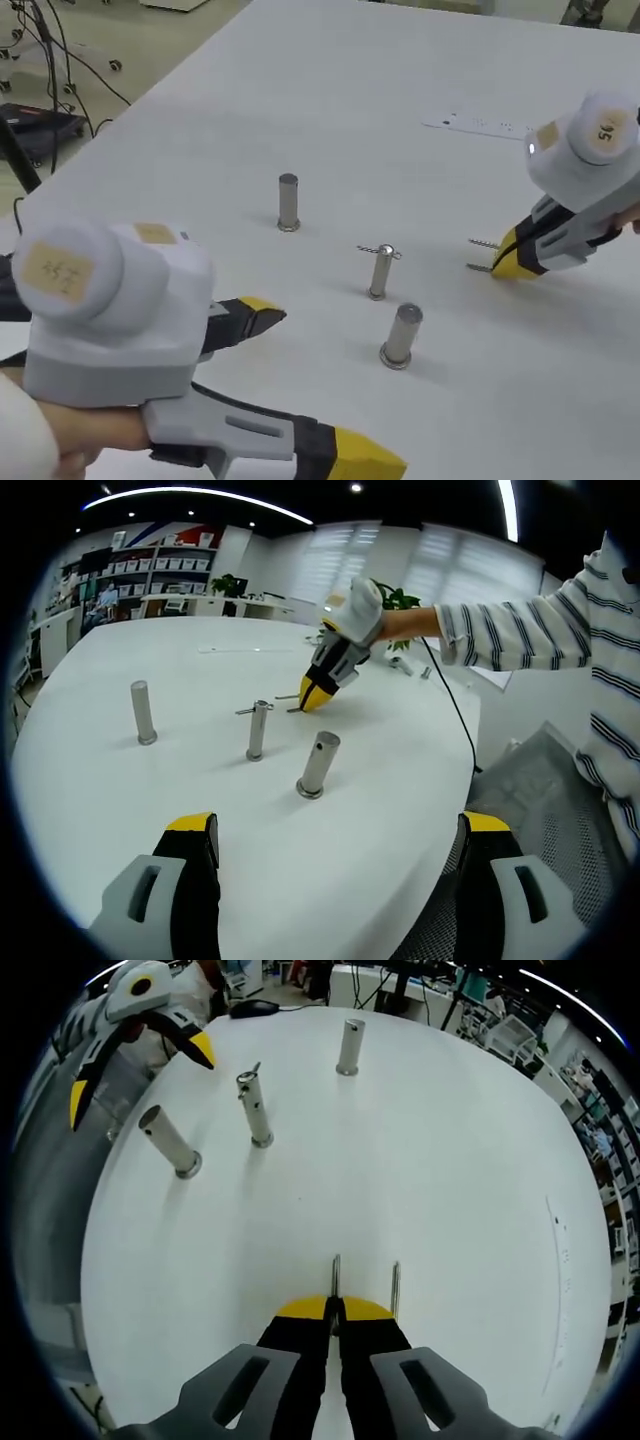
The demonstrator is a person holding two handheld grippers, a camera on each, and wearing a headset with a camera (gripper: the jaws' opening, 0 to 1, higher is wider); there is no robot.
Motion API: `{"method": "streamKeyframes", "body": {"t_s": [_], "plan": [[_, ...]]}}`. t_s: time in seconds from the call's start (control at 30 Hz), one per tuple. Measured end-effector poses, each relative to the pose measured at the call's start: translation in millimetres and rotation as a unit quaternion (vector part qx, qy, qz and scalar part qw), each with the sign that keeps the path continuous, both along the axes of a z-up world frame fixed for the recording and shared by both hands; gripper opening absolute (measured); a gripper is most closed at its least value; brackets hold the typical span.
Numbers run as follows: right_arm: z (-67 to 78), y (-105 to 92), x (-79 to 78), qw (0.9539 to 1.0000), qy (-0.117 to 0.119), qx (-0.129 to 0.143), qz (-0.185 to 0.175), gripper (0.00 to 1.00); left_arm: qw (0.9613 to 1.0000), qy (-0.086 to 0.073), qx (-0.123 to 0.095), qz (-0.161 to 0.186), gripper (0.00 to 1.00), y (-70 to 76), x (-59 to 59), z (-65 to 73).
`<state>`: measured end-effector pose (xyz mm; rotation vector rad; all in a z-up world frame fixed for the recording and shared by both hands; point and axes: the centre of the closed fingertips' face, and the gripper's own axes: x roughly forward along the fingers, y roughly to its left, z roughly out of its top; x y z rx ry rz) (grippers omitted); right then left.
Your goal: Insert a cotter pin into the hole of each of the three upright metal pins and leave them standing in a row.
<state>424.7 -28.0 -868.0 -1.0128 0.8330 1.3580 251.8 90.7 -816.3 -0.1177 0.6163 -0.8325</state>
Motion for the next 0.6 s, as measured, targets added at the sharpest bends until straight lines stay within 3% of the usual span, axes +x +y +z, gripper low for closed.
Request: {"method": "streamKeyframes", "body": {"t_s": [0.37, 0.5, 0.6], "plan": [[-0.3, -0.9, 1.1, 0.9998, 0.016, 0.000, -0.010, 0.03, 1.0000, -0.001, 0.000, -0.001, 0.99, -4.3, 1.4, 6.7], [-0.3, -1.5, 0.7, 0.9995, 0.022, 0.002, -0.021, 0.03, 1.0000, 0.003, -0.006, 0.003, 0.94, -7.1, 1.4, 10.0], [-0.4, -1.3, 0.3, 0.9996, 0.023, -0.006, -0.015, 0.03, 1.0000, -0.005, -0.009, 0.000, 0.95, -9.3, -1.0, 15.4]]}}
